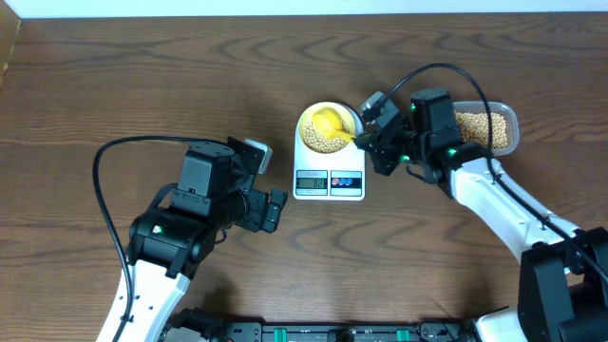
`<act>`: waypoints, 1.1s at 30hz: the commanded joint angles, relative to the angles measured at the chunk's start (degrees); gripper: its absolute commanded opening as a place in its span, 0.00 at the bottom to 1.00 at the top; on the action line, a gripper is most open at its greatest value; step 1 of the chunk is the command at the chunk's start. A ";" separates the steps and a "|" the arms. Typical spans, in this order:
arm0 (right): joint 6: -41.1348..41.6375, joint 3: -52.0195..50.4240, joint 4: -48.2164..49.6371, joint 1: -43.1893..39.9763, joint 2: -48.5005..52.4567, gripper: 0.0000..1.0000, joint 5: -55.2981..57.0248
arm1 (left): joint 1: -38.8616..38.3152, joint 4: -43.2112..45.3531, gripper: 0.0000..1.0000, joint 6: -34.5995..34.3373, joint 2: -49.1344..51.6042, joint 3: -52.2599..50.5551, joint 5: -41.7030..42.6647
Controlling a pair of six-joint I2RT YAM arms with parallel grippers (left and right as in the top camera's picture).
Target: Scoop item into bowl and weigh 50g on scale
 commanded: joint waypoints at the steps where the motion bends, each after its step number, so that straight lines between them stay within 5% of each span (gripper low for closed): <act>1: 2.23 0.13 0.13 -1.25 0.61 0.01 -4.24 | -0.13 0.09 0.94 0.13 -0.04 -0.02 -0.59; 16: -8.13 0.13 0.13 3.04 0.63 0.01 11.82 | -0.13 0.09 0.94 0.11 -0.04 -0.02 -0.59; 33: -8.07 0.11 -3.72 5.14 0.66 0.01 8.35 | -0.13 0.09 0.94 0.11 -0.04 -0.02 -0.59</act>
